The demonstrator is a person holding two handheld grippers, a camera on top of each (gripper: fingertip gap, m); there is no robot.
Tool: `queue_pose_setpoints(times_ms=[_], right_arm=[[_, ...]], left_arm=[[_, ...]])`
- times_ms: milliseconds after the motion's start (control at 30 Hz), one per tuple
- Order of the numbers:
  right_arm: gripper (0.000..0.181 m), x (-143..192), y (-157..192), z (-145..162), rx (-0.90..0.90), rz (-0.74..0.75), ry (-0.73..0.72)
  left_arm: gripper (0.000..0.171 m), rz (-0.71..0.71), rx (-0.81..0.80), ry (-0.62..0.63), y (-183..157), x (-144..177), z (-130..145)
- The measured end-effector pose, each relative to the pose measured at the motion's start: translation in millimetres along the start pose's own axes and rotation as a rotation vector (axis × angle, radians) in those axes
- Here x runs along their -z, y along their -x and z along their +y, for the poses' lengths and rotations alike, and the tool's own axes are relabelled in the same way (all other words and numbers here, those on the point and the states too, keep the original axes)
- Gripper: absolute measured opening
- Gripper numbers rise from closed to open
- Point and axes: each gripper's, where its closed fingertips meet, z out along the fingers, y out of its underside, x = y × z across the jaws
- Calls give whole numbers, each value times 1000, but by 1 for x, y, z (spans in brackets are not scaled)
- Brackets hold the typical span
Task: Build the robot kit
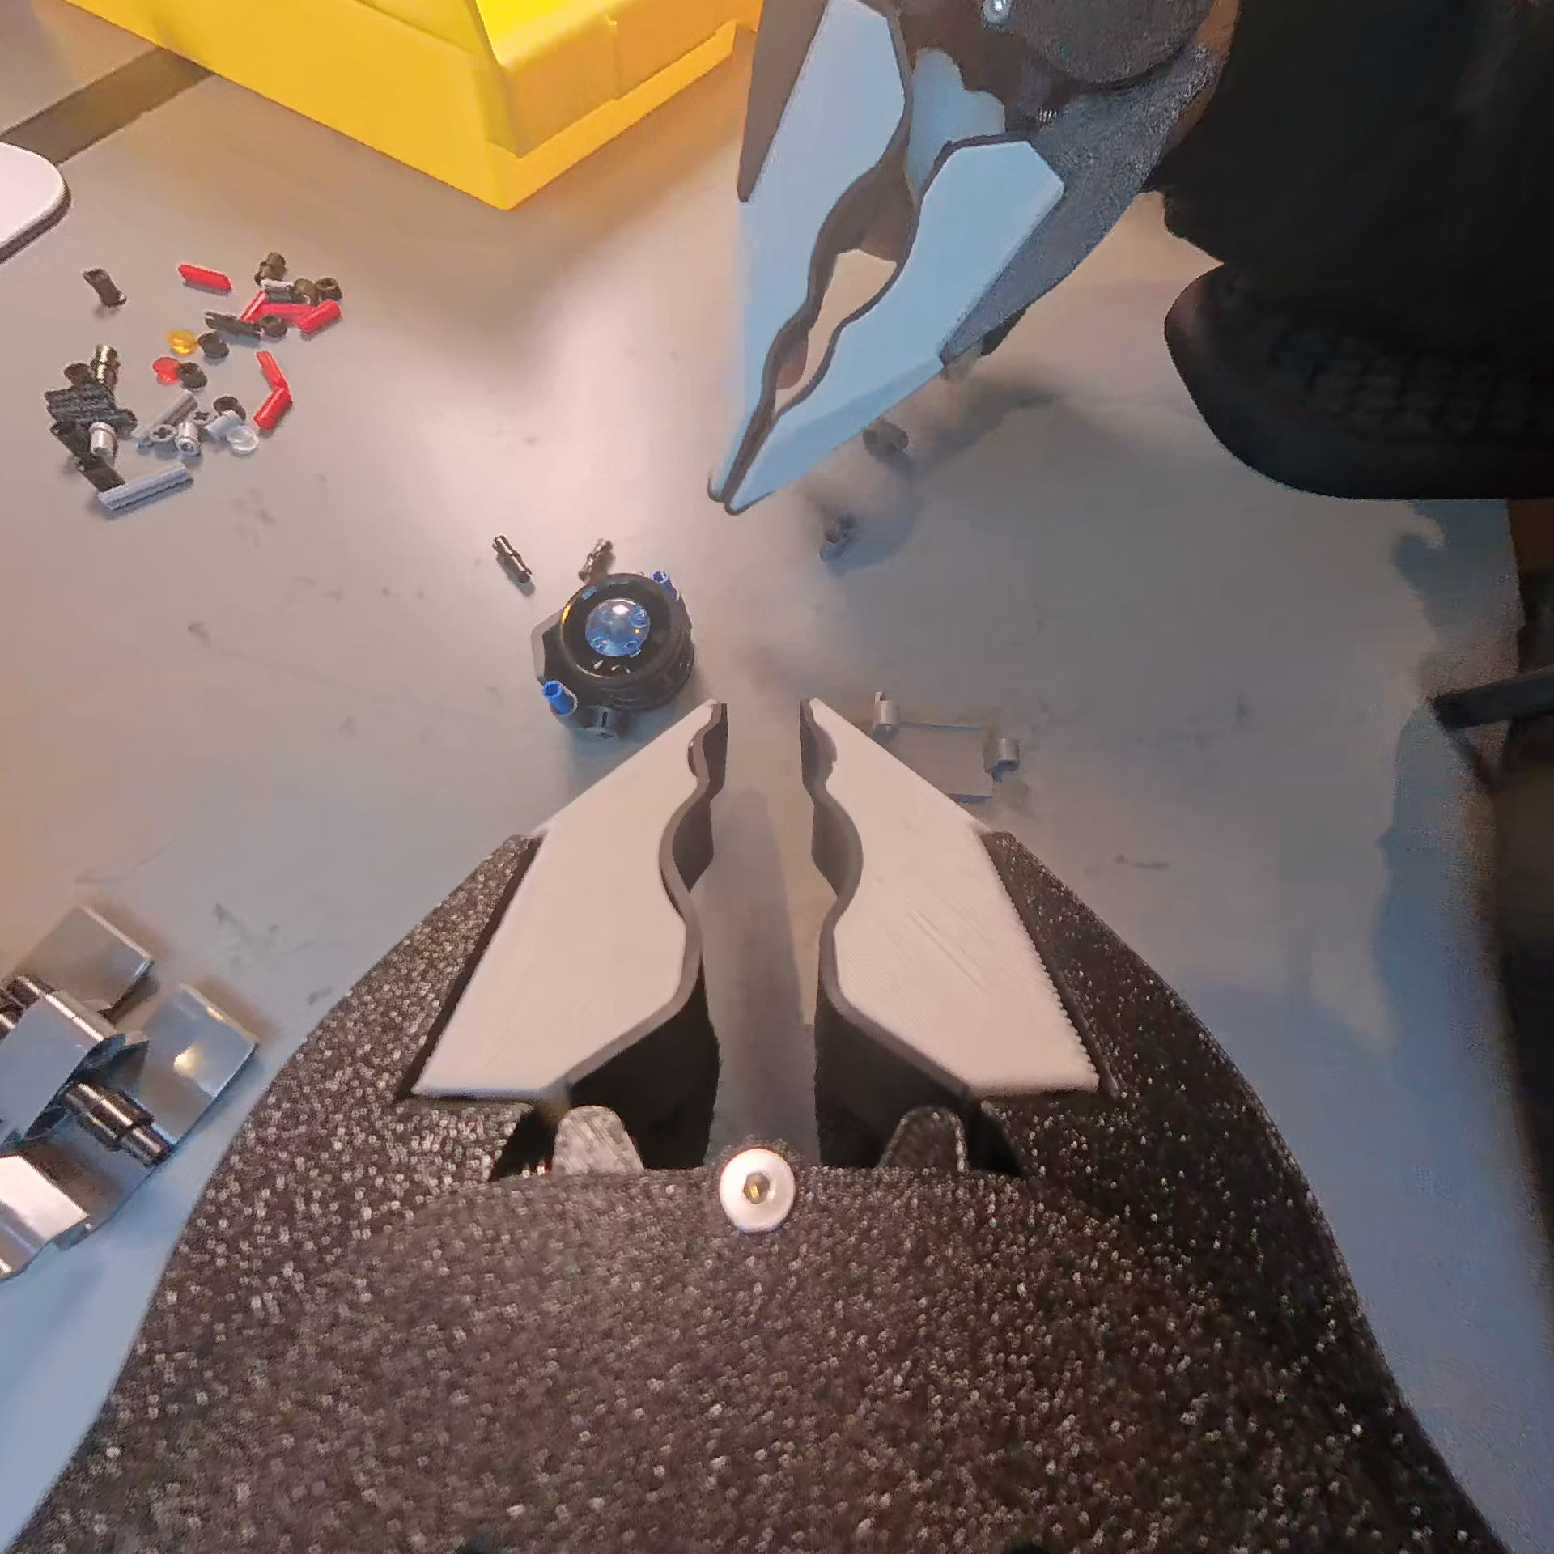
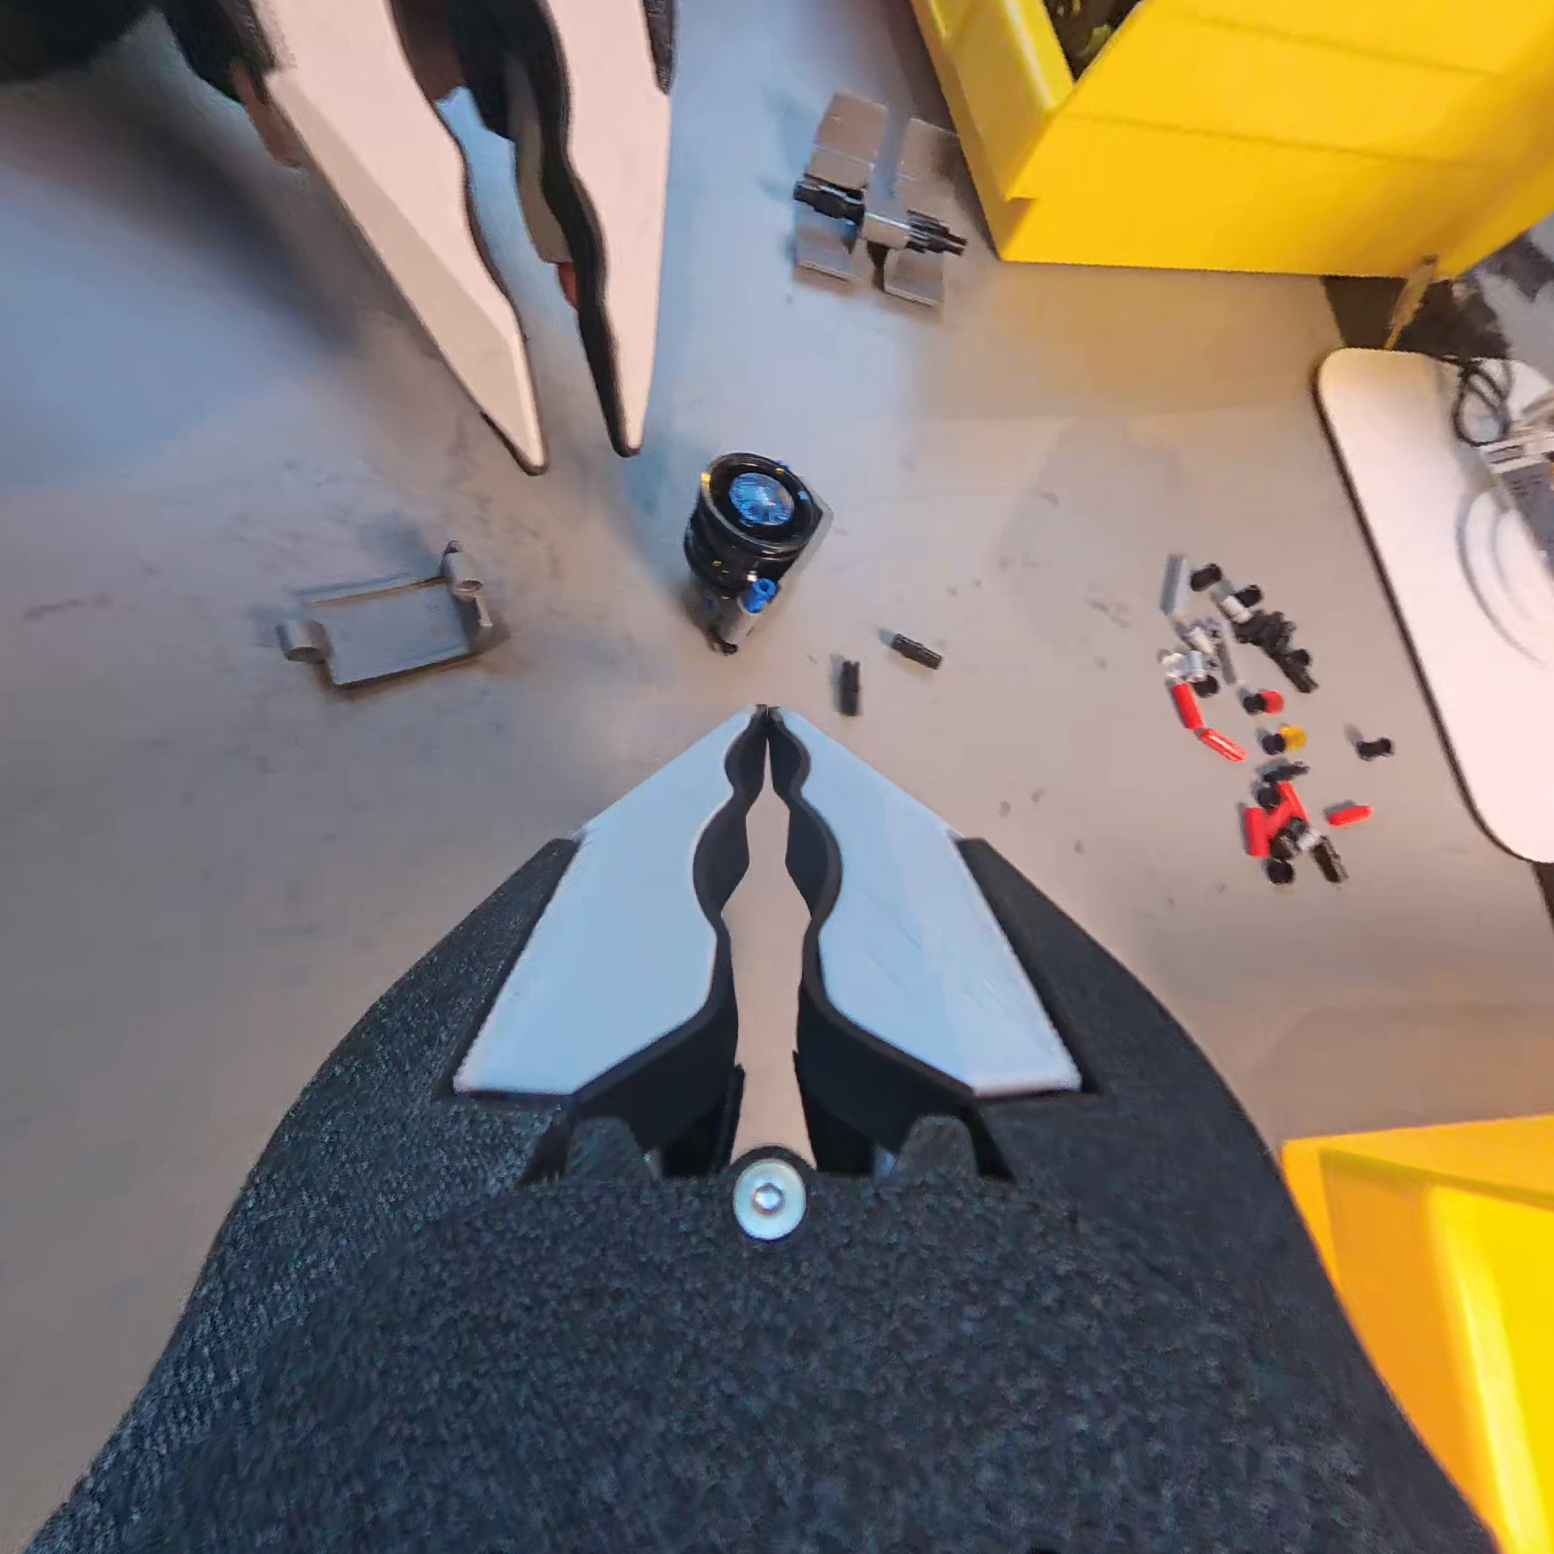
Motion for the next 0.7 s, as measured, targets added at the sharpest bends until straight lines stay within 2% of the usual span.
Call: queue_pose_setpoints(times_ms=[33,100,133,233,533,700], right_arm=[[0,-3,-7,2,-1,25,9],[17,-15,-16,6,-29,32,31],[19,-21,-19,9,-52,24,51],[19,-32,-20,12,-87,-15,69],[10,-38,-22,11,-164,-97,109],[8,-36,-22,12,-139,-113,101]], left_arm=[[16,-2,-1,8,0,-1,2],[16,-3,2,19,1,-3,4],[16,-3,3,25,2,-4,6],[16,-16,3,36,4,-4,9],[16,-17,4,35,5,-3,9],[16,-23,6,25,7,-2,7]])
